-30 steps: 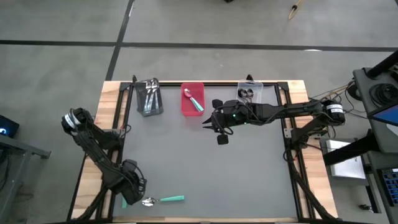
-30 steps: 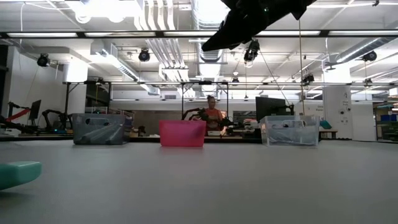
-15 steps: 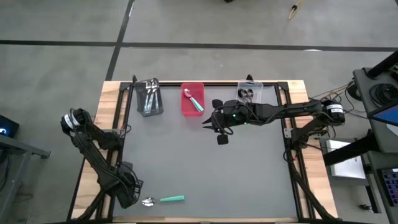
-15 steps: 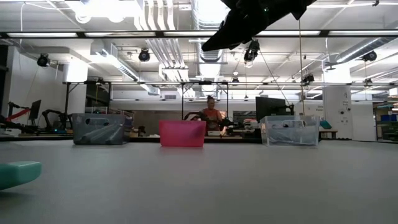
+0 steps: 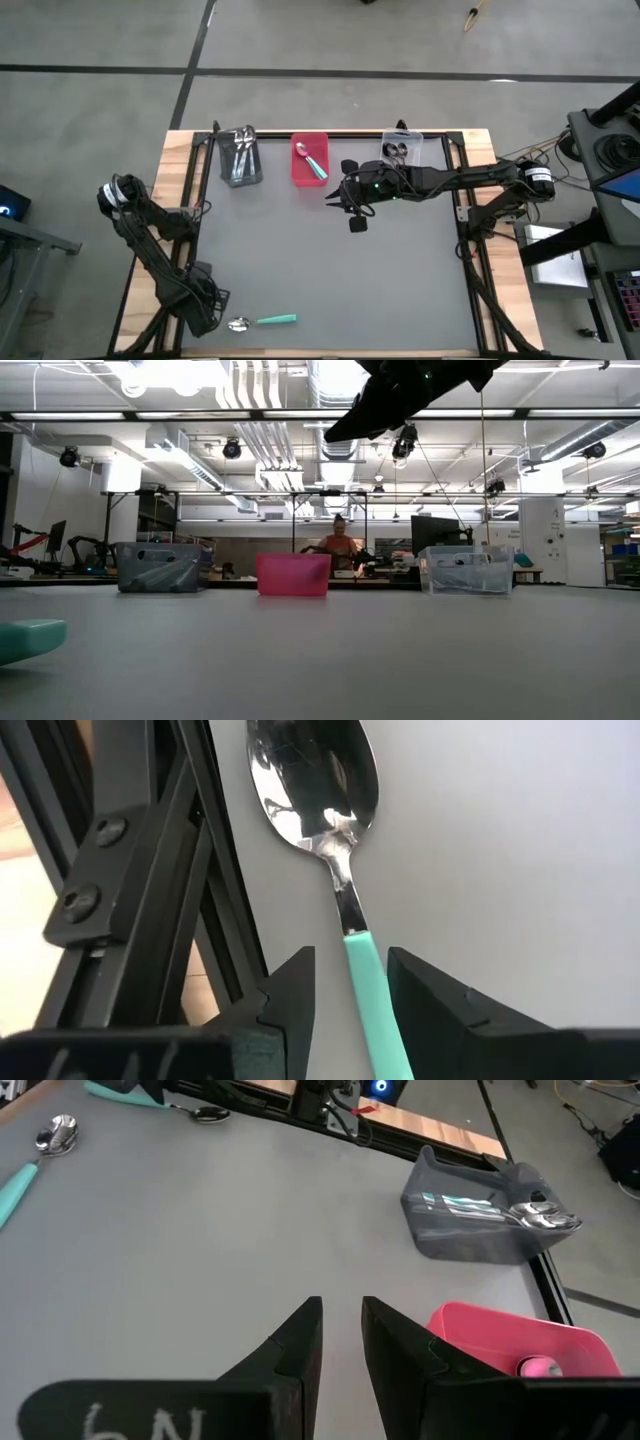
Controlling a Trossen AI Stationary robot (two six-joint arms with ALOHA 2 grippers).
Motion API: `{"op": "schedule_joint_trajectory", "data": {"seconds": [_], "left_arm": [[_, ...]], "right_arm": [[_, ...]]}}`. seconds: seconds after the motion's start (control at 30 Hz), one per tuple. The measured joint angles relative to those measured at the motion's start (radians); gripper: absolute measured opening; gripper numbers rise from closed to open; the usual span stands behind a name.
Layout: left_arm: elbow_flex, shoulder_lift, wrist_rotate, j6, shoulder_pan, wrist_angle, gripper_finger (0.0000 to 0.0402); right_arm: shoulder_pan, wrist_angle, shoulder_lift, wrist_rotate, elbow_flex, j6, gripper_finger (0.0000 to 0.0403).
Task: Sort silverware by color (type)
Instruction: Put the blue spoon into the red bin
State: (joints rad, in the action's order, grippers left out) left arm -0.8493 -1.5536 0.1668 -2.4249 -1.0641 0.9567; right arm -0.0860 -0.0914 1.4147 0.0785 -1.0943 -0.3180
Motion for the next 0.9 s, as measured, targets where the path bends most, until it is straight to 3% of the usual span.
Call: {"op": "schedule_joint_trajectory", "data": {"seconds": [0.5, 0.9], "left_arm": [[0.071, 0.0, -0.021, -0.018, 0.0, -0.097, 0.0105], [0.071, 0.001, -0.027, -0.005, 0.001, -0.092, 0.0012]], "right_arm": [[0.0, 0.0, 0.0, 0.0, 0.0, -0.001, 0.0066], [0.0, 0.0, 0.0, 0.0, 0.0, 0.001, 0.0066]]}}
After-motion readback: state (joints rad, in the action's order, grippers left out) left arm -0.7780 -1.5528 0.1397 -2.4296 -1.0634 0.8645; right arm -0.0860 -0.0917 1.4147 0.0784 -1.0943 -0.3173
